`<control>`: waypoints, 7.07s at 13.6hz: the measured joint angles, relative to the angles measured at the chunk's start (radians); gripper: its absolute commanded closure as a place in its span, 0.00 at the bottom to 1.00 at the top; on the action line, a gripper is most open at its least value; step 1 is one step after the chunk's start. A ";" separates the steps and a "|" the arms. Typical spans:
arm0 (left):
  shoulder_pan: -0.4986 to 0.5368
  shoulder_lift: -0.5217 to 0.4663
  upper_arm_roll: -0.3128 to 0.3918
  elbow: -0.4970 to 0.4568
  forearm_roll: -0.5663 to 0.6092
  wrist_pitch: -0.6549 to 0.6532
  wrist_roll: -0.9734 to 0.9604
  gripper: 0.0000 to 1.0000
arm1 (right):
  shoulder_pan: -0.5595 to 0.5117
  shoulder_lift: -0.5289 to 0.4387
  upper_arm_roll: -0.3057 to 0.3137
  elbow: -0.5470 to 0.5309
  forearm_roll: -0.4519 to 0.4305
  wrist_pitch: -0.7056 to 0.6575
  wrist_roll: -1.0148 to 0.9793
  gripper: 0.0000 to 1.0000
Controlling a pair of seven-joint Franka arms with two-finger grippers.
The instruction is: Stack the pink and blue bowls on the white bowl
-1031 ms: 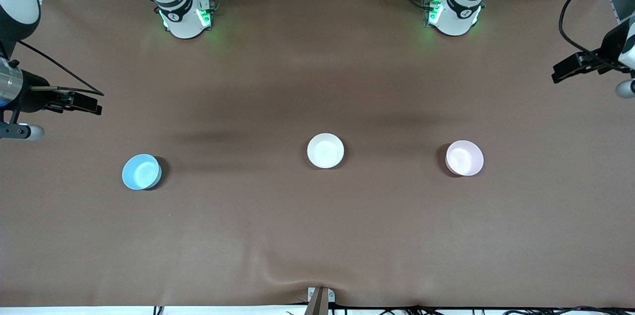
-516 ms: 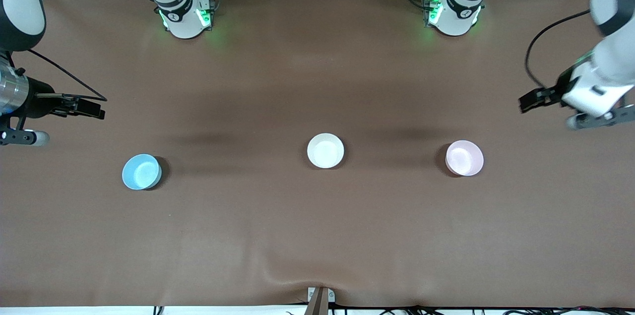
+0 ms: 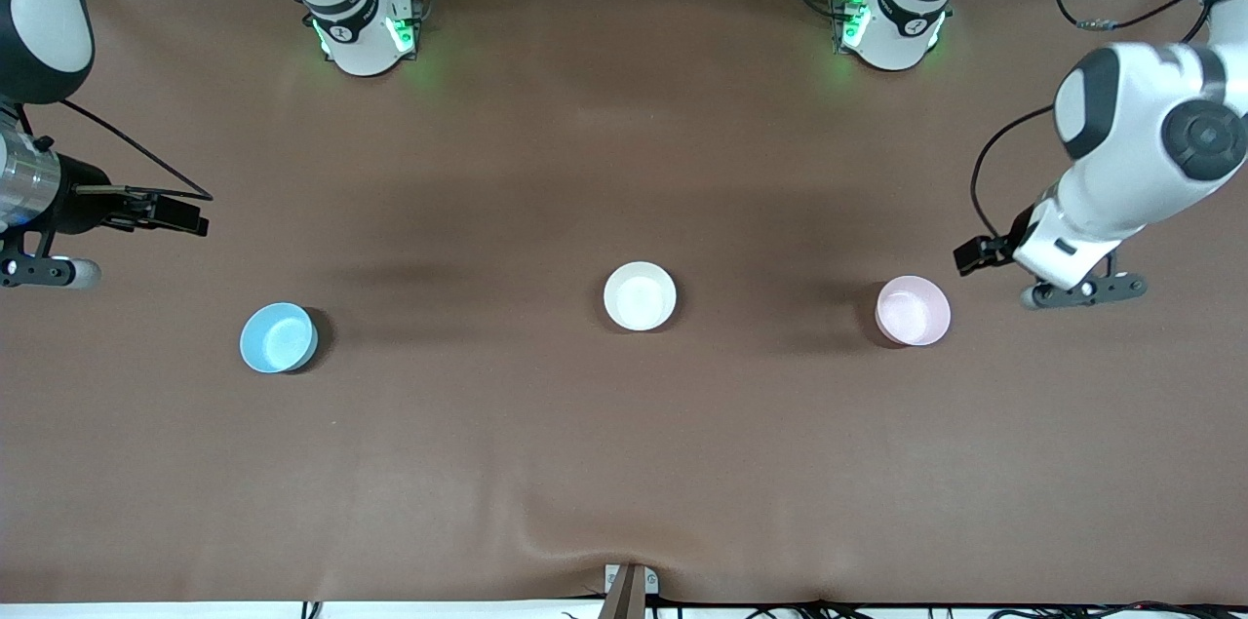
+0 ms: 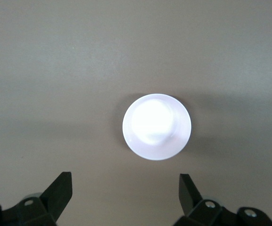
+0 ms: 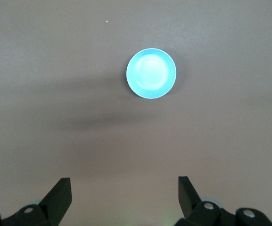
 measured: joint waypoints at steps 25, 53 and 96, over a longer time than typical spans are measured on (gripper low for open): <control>0.056 0.291 -0.010 -0.028 0.000 0.298 0.051 1.00 | 0.000 0.000 0.000 -0.012 0.000 0.002 0.000 0.00; -0.251 0.523 -0.400 0.346 0.010 0.203 -0.438 1.00 | -0.141 0.462 -0.007 -0.076 -0.014 0.566 -0.082 0.00; 0.501 -0.328 -0.375 0.344 -0.160 -0.578 0.135 0.00 | 0.562 0.255 0.061 -0.205 0.140 0.737 1.025 1.00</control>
